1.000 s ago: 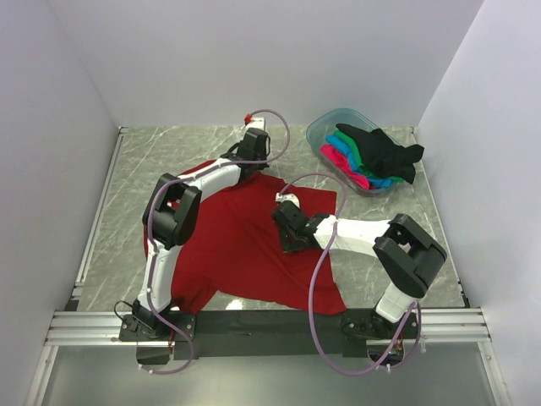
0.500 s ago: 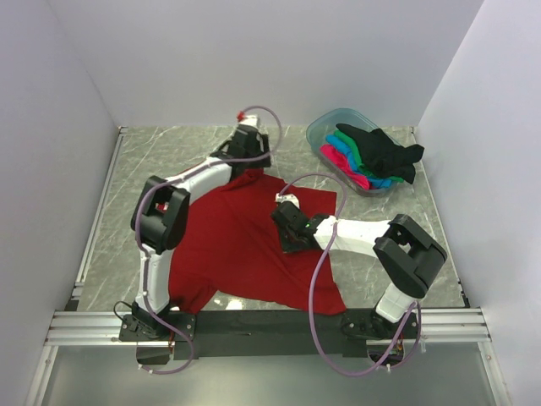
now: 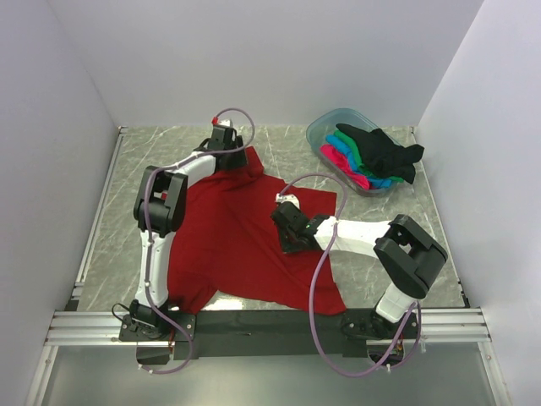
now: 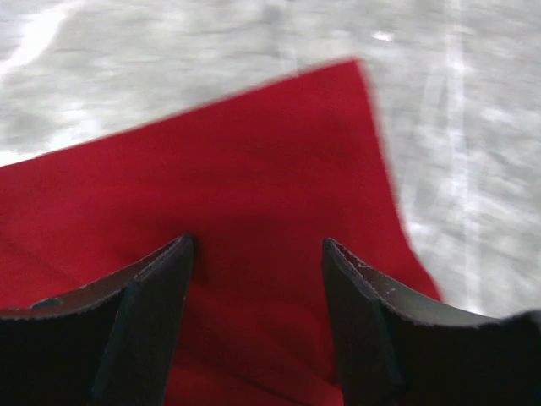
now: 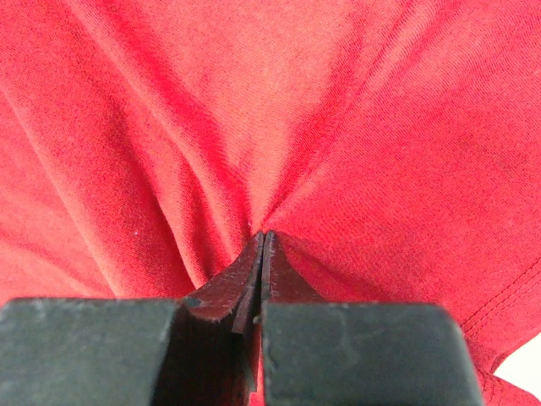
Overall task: Fold and stack the t-shirts
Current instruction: Smooth out wrinkles on the flatten tshirt
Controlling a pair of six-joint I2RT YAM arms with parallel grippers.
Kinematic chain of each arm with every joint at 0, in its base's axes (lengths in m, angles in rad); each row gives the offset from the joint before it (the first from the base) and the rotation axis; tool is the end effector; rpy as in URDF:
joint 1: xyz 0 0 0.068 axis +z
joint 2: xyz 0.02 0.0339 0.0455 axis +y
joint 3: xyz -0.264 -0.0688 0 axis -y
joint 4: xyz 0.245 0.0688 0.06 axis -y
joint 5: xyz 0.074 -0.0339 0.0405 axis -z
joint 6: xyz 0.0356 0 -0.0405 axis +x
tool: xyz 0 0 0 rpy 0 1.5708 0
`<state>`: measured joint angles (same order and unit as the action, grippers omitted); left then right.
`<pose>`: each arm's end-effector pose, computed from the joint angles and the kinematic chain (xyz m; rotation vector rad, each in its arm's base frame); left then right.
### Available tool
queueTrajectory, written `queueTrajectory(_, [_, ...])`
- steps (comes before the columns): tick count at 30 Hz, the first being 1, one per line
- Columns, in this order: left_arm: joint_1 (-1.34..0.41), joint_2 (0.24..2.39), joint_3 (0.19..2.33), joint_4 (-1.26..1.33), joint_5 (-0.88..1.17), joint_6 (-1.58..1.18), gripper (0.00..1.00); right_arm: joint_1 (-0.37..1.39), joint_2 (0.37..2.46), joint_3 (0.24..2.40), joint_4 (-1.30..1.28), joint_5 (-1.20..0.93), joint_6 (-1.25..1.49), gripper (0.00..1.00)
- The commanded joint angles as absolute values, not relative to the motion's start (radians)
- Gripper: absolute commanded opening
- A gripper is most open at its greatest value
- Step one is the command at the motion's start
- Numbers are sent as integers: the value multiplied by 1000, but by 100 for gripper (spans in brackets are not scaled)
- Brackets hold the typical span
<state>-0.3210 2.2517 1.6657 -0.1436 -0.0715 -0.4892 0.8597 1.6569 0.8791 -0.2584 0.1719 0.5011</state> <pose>0.4801 -0.1570 0.1601 -0.2320 2.3096 -0.3328 0.2102 0.2346 0.1535 -0.4045 2.5765 0.2746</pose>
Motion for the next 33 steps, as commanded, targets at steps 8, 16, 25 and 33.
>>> queueTrajectory(8, [-270,2402,1844,-251,29,-523,67,881,1689,845,-394,118,518,0])
queueTrajectory(16, [-155,2370,1737,-189,31,-577,67,881,1672,857,-397,97,512,0])
queueTrajectory(25, [-107,2401,1870,-250,12,-557,67,881,1707,917,-396,77,497,0])
queueTrajectory(33, [-91,2445,1991,-239,12,-537,67,844,1802,1073,-425,87,439,0])
